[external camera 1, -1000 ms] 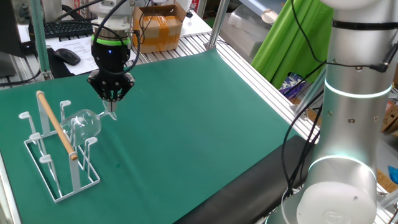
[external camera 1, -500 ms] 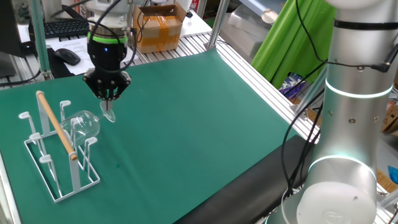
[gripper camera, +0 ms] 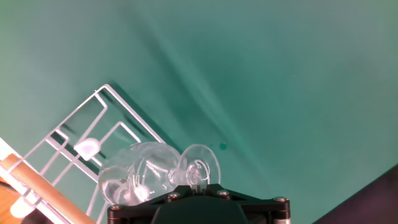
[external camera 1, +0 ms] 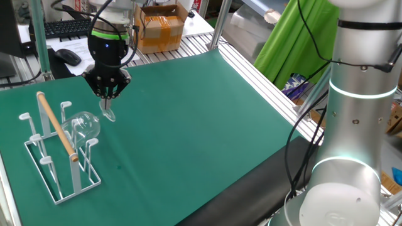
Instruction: Put the cup on the cup rack
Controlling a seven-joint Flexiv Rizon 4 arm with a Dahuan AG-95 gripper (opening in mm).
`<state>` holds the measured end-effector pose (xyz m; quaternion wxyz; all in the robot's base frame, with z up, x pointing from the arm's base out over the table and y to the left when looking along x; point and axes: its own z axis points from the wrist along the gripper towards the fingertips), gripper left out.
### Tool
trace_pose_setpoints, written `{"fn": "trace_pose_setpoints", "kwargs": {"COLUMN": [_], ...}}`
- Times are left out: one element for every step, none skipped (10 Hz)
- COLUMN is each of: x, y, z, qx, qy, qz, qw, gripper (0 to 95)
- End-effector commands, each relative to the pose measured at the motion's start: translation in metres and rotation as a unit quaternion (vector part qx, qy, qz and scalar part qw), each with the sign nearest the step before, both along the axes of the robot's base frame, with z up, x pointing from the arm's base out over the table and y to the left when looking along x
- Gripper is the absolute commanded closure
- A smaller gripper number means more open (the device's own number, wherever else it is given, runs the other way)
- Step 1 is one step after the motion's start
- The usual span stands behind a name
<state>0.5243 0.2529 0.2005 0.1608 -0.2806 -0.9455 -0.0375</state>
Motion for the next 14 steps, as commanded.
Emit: {"fn": "trace_pose_setpoints", "kwargs": {"x": [0.004, 0.005, 0.005, 0.005, 0.005, 0.005, 0.006, 0.009, 0.012, 0.02, 0.027, 0.03, 0.034, 0.034], "y": [-0.001, -0.001, -0.001, -0.001, -0.001, -0.001, -0.001, -0.002, -0.003, -0.006, -0.009, -0.01, -0.012, -0.013], "z": [0.001, 0.001, 0.001, 0.001, 0.001, 0.001, 0.001, 0.002, 0.002, 0.004, 0.005, 0.005, 0.003, 0.001], "qx": [-0.004, 0.004, 0.038, 0.035, 0.03, 0.023, 0.015, 0.014, 0.009, -0.001, -0.005, -0.005, -0.01, -0.015], "qy": [0.0, 0.002, 0.004, 0.004, 0.003, 0.002, 0.0, 0.0, -0.001, -0.002, -0.003, -0.003, -0.005, -0.006], "qz": [0.007, 0.0, -0.023, -0.021, -0.018, -0.009, 0.0, 0.002, 0.005, 0.016, 0.021, 0.023, 0.028, 0.031], "qw": [1.0, 1.0, 0.999, 0.9992, 0.9994, 0.9997, 0.9999, 0.9999, 0.9999, 0.9999, 0.9998, 0.9997, 0.9995, 0.9994], "gripper": [95.0, 95.0, 95.0, 95.0, 95.0, 95.0, 95.0, 95.0, 95.0, 95.0, 95.0, 95.0, 95.0, 95.0]}}
